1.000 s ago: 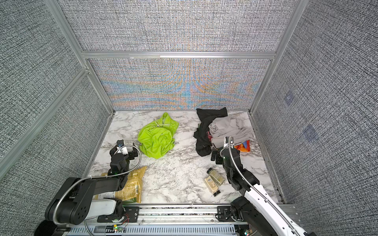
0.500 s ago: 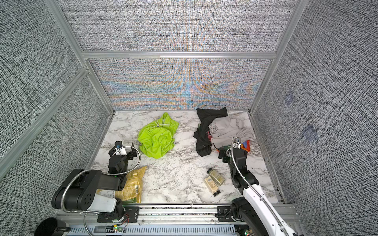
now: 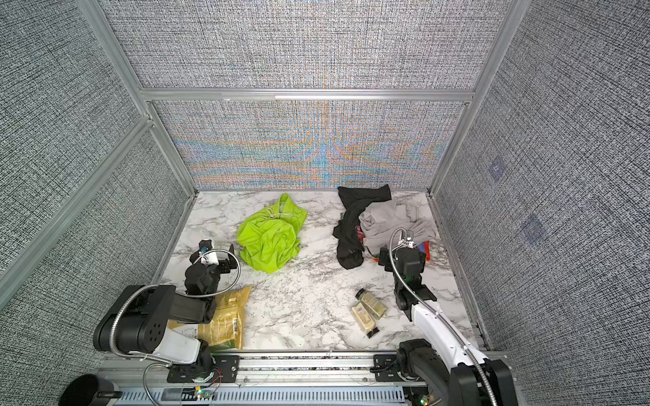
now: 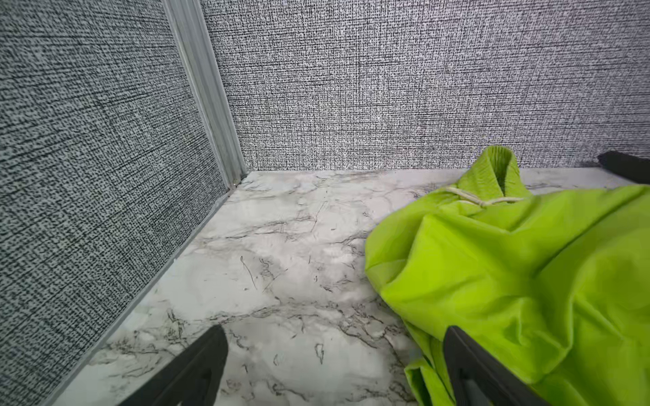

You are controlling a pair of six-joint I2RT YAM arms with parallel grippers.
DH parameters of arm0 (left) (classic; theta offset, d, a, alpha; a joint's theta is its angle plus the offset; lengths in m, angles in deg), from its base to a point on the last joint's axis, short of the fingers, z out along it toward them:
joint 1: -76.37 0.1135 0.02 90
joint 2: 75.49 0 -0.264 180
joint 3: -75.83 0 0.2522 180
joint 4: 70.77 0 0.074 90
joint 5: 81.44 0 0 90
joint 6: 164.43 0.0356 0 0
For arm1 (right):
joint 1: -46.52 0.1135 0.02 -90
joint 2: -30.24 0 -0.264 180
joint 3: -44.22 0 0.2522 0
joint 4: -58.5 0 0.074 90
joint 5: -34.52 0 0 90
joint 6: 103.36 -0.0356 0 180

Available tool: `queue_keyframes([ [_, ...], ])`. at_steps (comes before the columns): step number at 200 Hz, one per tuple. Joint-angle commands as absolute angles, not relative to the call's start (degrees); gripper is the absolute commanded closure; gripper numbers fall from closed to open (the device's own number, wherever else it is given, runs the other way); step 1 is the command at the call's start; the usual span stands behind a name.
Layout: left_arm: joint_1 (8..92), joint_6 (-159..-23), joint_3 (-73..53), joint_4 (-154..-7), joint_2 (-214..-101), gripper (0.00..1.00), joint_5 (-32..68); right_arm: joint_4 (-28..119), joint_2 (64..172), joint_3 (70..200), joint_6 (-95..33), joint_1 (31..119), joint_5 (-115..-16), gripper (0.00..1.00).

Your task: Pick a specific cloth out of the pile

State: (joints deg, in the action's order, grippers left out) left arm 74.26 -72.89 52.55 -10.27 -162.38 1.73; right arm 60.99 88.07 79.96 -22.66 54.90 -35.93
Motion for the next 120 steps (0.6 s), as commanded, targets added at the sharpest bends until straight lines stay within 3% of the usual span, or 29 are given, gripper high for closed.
queue_keyframes([
  [1,74.4,-73.2,52.7,-8.2,-162.5,0.01,2.7,71.9,90.6,77.8,-19.9,53.8,-34.1,0.01],
  [120,74.2,-74.7,53.8,-6.3,-162.4,0.01,-2.4,95.5,106.8,74.4,-17.4,50.5,-34.5,0.01],
])
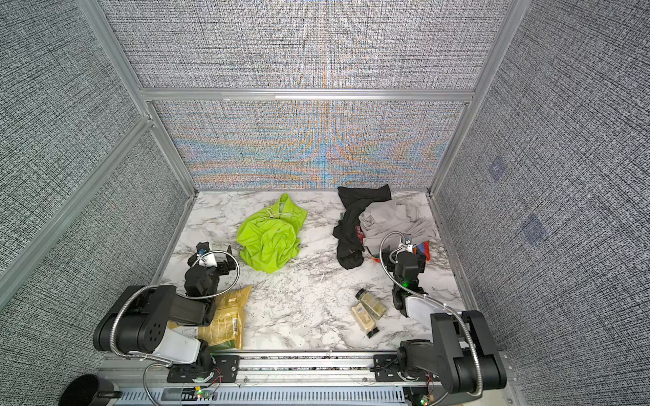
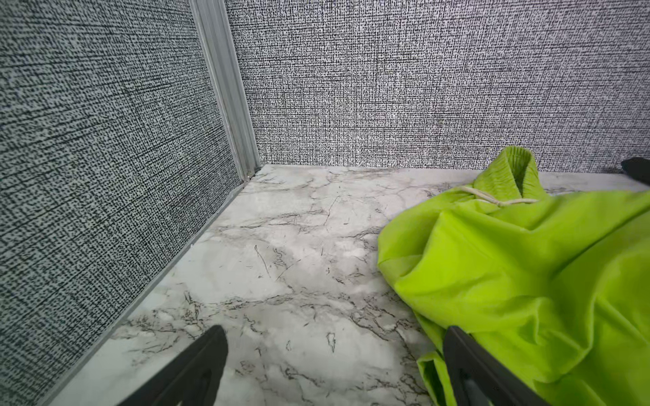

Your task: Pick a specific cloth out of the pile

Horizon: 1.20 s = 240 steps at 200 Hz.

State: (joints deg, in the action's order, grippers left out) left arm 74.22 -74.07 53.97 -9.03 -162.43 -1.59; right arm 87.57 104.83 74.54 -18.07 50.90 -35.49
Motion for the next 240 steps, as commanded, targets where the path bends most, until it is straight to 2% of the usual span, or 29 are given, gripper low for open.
queue_keyframes([
  [1,74.2,-74.7,53.8,-6.3,-162.4,0.01,-2.4,95.5,106.8,74.5,-17.4,50.5,-34.5,0.01],
  [77,74.2,-74.4,53.5,-6.9,-162.3,0.01,-1.1,109.4,117.7,72.9,-15.4,50.2,-39.4,0.01],
  [95,74.2,-74.4,53.5,-6.9,-162.3,0.01,-1.1,102.8,117.2,75.8,-16.0,49.9,-39.8,0.01],
  [145,74.2,-74.4,53.5,-6.9,-162.4,0.01,-1.0,103.6,117.2,75.4,-16.3,49.5,-39.7,0.01],
  [164,74.3,-71.3,53.2,-7.4,-162.3,0.01,7.4,103.5,117.3,75.5,-16.3,49.5,-39.7,0.01],
  [181,74.3,-71.3,54.7,-5.3,-162.0,0.01,7.6,103.6,117.2,75.3,-16.3,49.5,-39.7,0.01],
  [220,74.7,-72.1,52.6,-8.7,-162.2,0.01,6.7,116.5,116.1,67.7,-16.2,48.9,-41.7,0.01],
  [240,74.7,-72.2,52.5,-9.0,-162.2,0.01,6.9,108.9,116.2,71.7,-14.9,48.9,-44.7,0.01],
])
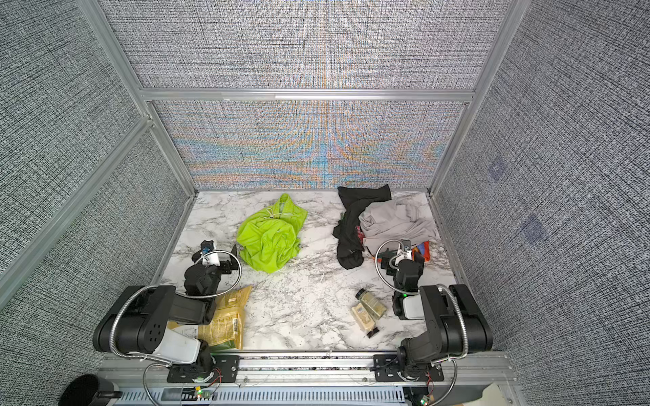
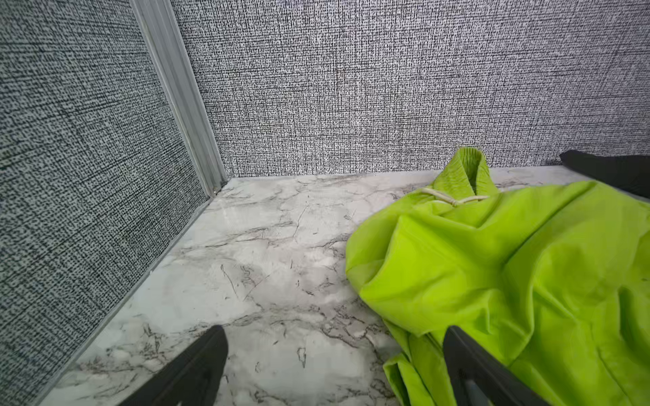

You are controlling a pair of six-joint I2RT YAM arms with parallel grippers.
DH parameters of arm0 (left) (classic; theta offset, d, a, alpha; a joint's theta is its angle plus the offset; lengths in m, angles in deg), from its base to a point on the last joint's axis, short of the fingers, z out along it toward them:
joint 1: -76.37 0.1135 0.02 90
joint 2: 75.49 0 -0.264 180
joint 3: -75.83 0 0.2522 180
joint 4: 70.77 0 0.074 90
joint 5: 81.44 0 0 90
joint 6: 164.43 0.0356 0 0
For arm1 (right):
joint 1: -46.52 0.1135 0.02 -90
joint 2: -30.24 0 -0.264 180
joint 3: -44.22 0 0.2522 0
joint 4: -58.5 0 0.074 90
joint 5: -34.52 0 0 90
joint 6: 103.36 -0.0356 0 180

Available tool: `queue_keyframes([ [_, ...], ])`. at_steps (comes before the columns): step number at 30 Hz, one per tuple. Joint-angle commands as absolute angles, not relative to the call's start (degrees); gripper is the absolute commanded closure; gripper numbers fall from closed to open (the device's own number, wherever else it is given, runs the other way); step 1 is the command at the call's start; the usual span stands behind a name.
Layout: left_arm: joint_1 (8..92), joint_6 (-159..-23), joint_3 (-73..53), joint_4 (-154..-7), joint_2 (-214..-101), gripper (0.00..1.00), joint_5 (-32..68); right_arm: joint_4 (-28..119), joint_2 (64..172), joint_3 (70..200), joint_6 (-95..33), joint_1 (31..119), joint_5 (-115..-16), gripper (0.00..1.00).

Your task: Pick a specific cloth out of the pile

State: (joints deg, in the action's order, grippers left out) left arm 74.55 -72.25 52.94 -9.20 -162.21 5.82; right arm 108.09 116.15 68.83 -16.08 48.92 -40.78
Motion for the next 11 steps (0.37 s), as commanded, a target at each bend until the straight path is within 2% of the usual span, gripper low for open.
queue_keyframes([
  [1,74.7,-72.1,52.4,-9.1,-162.2,0.01,6.9,108.5,116.3,71.8,-14.7,48.9,-45.0,0.01],
  [4,74.7,-72.1,52.5,-8.7,-162.3,0.01,6.9,101.0,117.2,76.7,-13.8,48.6,-48.6,0.01],
  [11,75.0,-72.2,52.2,-9.3,-162.3,0.01,7.4,101.7,117.2,76.5,-14.8,47.9,-47.9,0.01],
])
